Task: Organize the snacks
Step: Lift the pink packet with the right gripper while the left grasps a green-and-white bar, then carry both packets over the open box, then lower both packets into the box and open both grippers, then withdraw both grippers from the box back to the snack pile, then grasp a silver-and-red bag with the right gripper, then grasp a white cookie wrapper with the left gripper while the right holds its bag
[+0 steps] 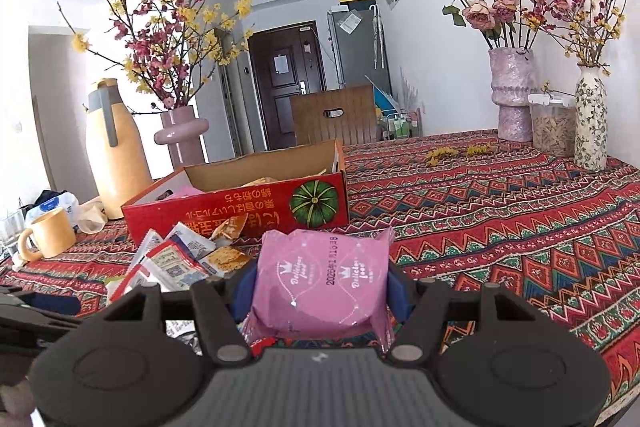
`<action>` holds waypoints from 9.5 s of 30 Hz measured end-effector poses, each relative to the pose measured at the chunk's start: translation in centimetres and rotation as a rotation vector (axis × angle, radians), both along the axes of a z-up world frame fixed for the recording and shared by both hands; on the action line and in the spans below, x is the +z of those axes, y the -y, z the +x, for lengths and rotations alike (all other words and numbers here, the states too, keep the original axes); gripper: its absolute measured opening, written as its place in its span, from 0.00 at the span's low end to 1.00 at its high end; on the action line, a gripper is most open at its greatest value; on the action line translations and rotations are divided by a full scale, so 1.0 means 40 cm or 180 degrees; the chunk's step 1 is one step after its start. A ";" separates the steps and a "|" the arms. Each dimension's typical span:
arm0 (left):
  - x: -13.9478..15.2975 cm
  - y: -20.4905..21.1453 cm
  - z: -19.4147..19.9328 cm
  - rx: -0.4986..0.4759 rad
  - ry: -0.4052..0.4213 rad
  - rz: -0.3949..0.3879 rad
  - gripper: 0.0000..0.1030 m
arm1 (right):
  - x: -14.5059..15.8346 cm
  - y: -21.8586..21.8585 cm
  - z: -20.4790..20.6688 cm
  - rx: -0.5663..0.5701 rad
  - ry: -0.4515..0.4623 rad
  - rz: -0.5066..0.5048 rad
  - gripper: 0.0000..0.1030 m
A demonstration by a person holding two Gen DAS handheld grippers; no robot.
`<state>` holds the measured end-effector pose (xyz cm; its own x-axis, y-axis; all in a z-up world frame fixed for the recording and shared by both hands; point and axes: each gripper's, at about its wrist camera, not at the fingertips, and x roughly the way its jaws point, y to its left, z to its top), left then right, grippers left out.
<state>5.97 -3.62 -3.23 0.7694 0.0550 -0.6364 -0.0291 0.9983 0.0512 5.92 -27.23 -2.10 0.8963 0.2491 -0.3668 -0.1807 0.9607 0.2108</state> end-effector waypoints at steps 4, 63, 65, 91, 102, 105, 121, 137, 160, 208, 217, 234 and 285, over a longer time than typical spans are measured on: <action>0.006 -0.015 -0.008 0.0075 0.0012 0.0005 0.94 | 0.002 0.002 -0.005 -0.0001 0.0009 0.0005 0.61; -0.012 -0.128 0.096 0.0158 -0.0174 -0.0163 0.38 | -0.033 -0.029 -0.019 0.0065 -0.0164 -0.0115 0.62; -0.007 -0.134 0.082 0.0153 -0.0150 -0.0180 0.38 | -0.033 -0.033 -0.021 0.0079 -0.0163 -0.0120 0.62; 0.191 -0.114 0.046 0.0107 0.0712 -0.0172 0.38 | 0.075 -0.085 0.021 0.0095 0.0287 -0.0221 0.62; 0.236 -0.096 0.132 0.0074 0.0855 -0.0216 0.38 | 0.121 -0.106 0.113 0.0055 0.0454 -0.0251 0.62; 0.247 -0.095 0.162 0.0081 0.0887 -0.0224 0.38 | 0.131 -0.116 0.143 0.0054 0.0488 -0.0267 0.62; 0.260 -0.104 0.375 0.0209 0.0924 -0.0196 0.38 | 0.159 -0.166 0.374 0.0037 0.0505 -0.0370 0.62; 0.122 -0.156 0.541 0.0411 0.0710 -0.0295 0.38 | 0.071 -0.239 0.585 0.0069 0.0263 -0.0454 0.62; 0.148 -0.163 0.479 0.0660 0.1028 -0.0387 1.00 | 0.066 -0.191 0.559 -0.0111 0.0198 -0.0197 0.99; 0.067 -0.227 -0.024 0.0242 0.0608 -0.0266 1.00 | -0.018 -0.207 0.079 0.0544 -0.0204 -0.0500 0.97; 0.038 -0.245 -0.041 0.0248 0.0507 -0.0276 1.00 | -0.039 -0.255 0.101 0.0719 -0.0279 -0.0794 0.97; 0.028 -0.236 -0.030 0.0246 0.0449 -0.0305 1.00 | -0.055 -0.253 0.108 0.0916 -0.0291 -0.0704 0.63; -0.034 0.047 0.236 -0.0612 0.0067 0.0735 0.67 | -0.054 -0.011 0.205 -0.0190 -0.0042 -0.0217 0.63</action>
